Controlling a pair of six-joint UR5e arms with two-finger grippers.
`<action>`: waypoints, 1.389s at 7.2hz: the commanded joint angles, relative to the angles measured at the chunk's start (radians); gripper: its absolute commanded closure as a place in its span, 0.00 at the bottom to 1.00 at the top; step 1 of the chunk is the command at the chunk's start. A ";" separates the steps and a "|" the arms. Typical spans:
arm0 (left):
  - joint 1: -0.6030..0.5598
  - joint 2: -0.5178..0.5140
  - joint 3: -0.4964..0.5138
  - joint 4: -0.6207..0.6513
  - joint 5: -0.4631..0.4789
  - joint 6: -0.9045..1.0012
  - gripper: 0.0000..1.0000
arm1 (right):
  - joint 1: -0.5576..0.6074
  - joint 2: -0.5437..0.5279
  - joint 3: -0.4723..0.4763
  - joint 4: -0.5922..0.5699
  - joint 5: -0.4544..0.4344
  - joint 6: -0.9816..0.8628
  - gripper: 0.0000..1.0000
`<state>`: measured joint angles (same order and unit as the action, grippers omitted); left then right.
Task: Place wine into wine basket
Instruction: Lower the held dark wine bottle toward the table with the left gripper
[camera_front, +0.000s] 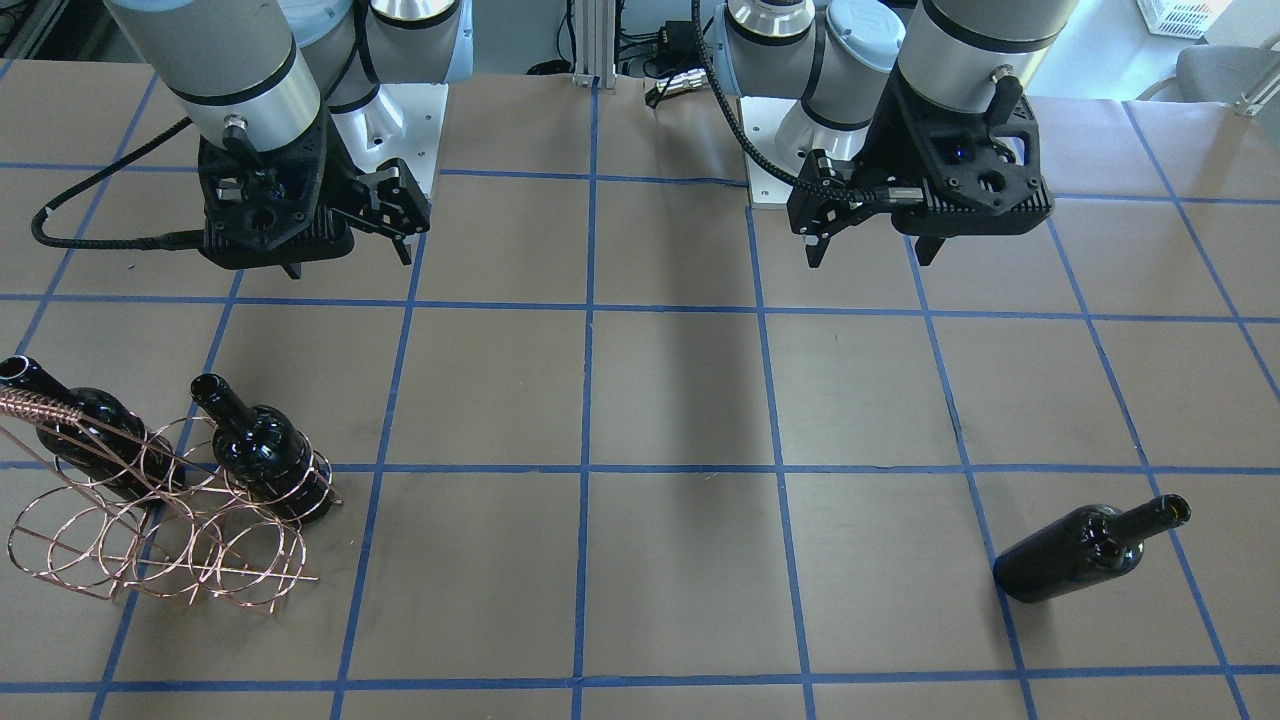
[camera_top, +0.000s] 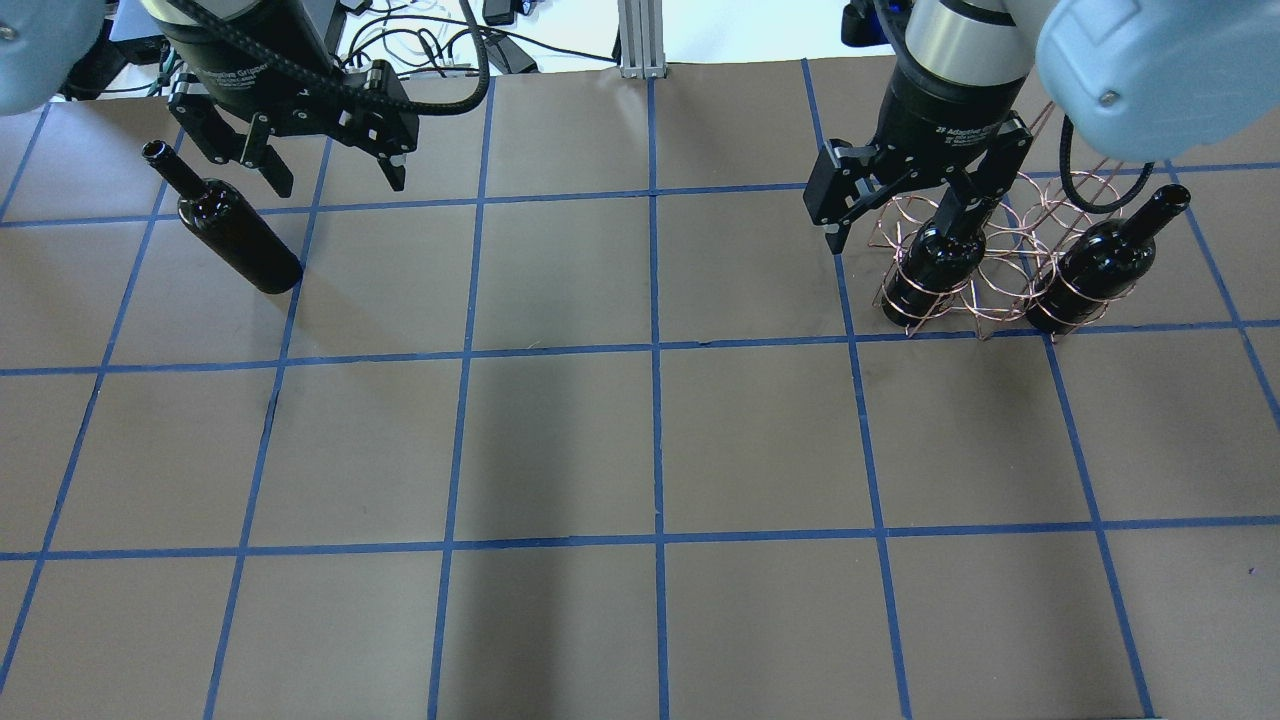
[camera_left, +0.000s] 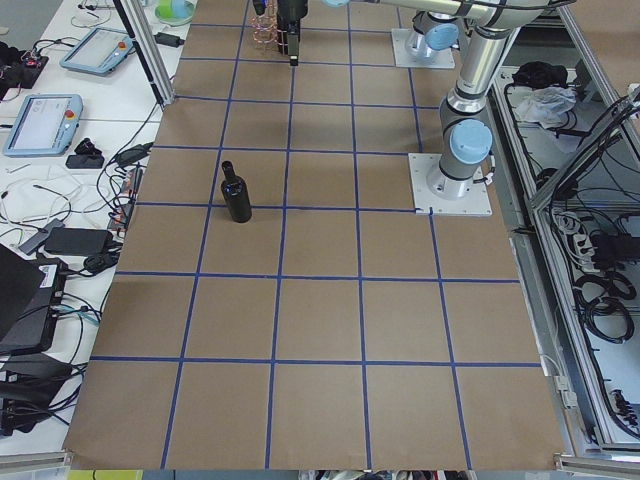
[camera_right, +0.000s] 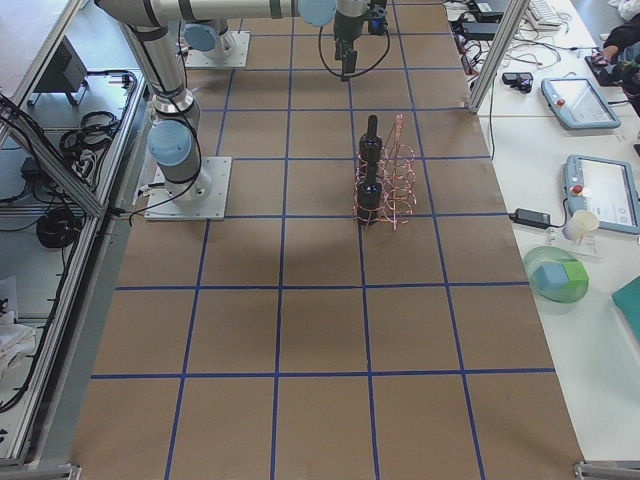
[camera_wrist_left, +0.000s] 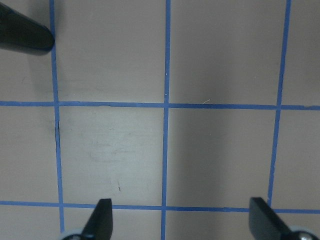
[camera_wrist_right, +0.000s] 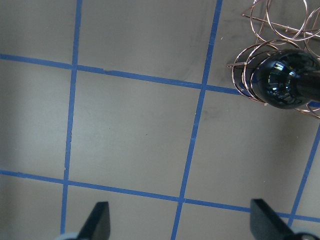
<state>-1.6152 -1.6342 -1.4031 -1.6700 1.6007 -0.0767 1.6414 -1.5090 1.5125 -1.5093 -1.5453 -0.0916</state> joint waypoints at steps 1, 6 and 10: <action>0.000 0.016 -0.045 0.027 0.002 0.000 0.05 | 0.000 0.000 0.000 0.000 0.001 0.003 0.00; 0.082 0.019 -0.048 0.104 0.007 0.137 0.02 | -0.005 0.006 0.000 -0.005 -0.002 -0.010 0.00; 0.375 -0.039 -0.065 0.194 -0.011 0.325 0.04 | -0.005 0.001 0.000 -0.002 -0.003 -0.005 0.00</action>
<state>-1.3371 -1.6501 -1.4635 -1.5244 1.5983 0.1899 1.6368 -1.5068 1.5125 -1.5117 -1.5488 -0.0957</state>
